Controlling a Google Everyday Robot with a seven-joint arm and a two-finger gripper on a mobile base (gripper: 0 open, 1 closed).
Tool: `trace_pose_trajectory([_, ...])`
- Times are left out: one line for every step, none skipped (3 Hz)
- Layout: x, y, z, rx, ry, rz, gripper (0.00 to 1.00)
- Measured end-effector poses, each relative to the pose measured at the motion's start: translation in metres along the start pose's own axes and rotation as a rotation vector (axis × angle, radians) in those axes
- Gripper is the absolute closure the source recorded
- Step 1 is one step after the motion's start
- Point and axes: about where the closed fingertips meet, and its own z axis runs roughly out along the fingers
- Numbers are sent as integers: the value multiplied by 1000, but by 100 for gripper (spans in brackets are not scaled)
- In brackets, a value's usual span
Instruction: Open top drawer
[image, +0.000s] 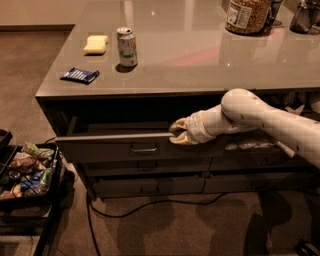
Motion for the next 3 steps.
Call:
trace_pose_trajectory([-1,0,-3,0,0,0,100])
trace_pose_trajectory([-7,16,-5,-24,-18,24,100])
trace_pose_trajectory([-7,17,-8,-24,-18,25,100])
